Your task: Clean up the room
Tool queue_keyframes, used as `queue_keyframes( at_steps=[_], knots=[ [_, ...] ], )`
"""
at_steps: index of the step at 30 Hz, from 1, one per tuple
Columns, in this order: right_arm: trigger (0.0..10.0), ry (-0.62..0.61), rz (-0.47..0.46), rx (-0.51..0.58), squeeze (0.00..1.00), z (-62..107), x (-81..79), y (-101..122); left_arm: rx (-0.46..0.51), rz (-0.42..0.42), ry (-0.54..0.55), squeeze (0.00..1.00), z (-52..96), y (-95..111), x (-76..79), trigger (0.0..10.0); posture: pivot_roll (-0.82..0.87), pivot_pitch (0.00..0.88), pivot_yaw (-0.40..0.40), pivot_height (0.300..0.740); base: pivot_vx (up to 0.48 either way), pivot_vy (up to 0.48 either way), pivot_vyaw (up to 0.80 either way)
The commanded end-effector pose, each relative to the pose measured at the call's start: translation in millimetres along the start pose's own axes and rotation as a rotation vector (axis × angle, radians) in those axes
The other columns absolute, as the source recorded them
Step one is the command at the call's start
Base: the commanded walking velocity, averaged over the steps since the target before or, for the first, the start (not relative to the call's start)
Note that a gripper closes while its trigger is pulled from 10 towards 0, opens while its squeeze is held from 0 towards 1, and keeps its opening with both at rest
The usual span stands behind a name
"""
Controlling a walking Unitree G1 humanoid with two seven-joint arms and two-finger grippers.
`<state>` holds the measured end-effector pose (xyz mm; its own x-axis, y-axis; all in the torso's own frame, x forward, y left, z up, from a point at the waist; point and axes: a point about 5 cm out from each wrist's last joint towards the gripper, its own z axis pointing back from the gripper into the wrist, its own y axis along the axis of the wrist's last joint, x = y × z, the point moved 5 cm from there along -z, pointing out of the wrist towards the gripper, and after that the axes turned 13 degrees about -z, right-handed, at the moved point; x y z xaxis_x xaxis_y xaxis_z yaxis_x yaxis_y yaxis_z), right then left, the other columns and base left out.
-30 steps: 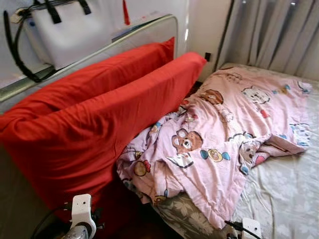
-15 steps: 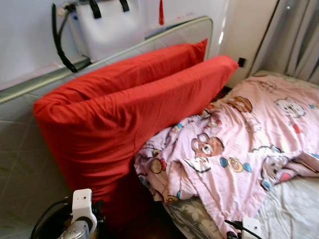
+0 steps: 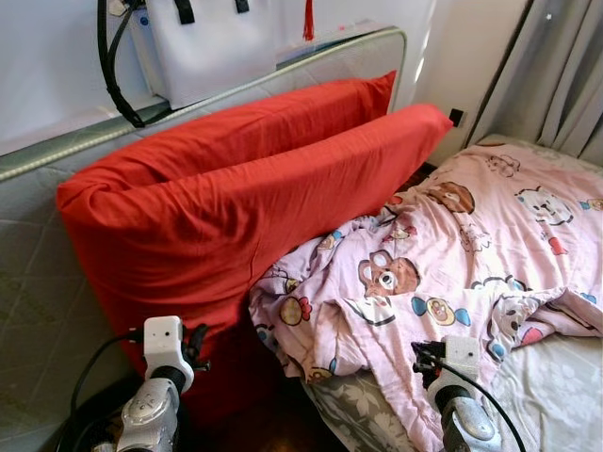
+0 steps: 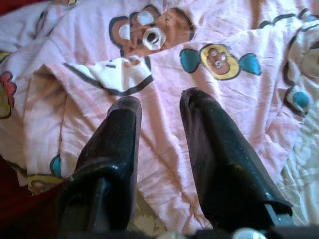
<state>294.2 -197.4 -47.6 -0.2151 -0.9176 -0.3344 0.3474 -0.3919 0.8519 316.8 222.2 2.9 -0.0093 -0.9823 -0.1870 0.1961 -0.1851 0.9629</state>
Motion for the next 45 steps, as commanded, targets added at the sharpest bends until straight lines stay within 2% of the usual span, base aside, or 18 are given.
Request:
queue_keyframes(
  at_steps=[1, 4, 6, 10, 15, 22, 27, 35, 45],
  knots=[
    [10.0, 0.008, -0.011, 0.045, 0.0, -0.3, -0.8, 8, 0.06, -0.014, 0.004, 0.0, 0.6, 12, -0.3, 10.0, 0.03, 0.0, -0.019, 0.74, 0.0, 0.0, 0.0],
    [10.0, 0.024, -0.001, 0.084, 0.0, -0.7, -3.0, 16, 0.109, -0.005, 0.037, 0.0, 1.1, 23, -5.4, 10.0, 0.04, 0.0, -0.025, 0.74, 0.0, 0.0, 0.0],
    [10.0, 0.014, -0.013, 0.107, 0.0, -0.8, -0.6, 21, 0.129, -0.008, 0.015, 0.0, -0.6, 29, -1.9, 10.0, 0.04, 0.0, -0.026, 0.74, 0.0, 0.0, 0.0],
    [10.0, 0.006, 0.006, 0.115, 0.0, 0.0, 4.0, 24, 0.135, -0.017, -0.015, 0.0, -2.3, 31, 5.5, 10.0, 0.03, 0.0, -0.02, 0.74, 0.0, 0.0, 0.0],
    [10.0, -0.005, 0.035, 0.099, 0.0, 0.2, 7.1, 22, 0.126, -0.017, -0.021, 0.0, -0.2, 31, 7.4, 10.0, 0.03, 0.0, -0.022, 0.74, 0.0, 0.0, 0.0],
    [10.0, -0.006, 0.048, 0.098, 0.0, -2.5, 6.5, 26, 0.142, -0.016, -0.008, 0.0, -2.5, 38, 3.6, 10.0, 0.04, 0.0, -0.039, 0.71, 0.0, 0.0, 0.0],
    [10.0, -0.012, 0.043, 0.119, 0.0, -2.6, 7.8, 31, 0.144, -0.011, 0.004, 0.0, -2.5, 40, 1.4, 10.0, 0.05, 0.0, -0.046, 0.71, 0.0, 0.0, 0.0],
    [10.0, -0.011, 0.039, 0.104, 0.0, -2.6, 4.3, 26, 0.146, -0.009, 0.021, 0.0, -0.7, 42, -5.6, 10.0, 0.05, 0.0, -0.039, 0.71, 0.0, 0.0, 0.0],
    [10.0, -0.01, 0.04, 0.101, 0.0, -2.6, 3.6, 25, 0.145, -0.009, 0.021, 0.0, -0.7, 42, -5.8, 10.0, 0.05, 0.0, -0.039, 0.71, 0.0, 0.0, 0.0]
  ],
)
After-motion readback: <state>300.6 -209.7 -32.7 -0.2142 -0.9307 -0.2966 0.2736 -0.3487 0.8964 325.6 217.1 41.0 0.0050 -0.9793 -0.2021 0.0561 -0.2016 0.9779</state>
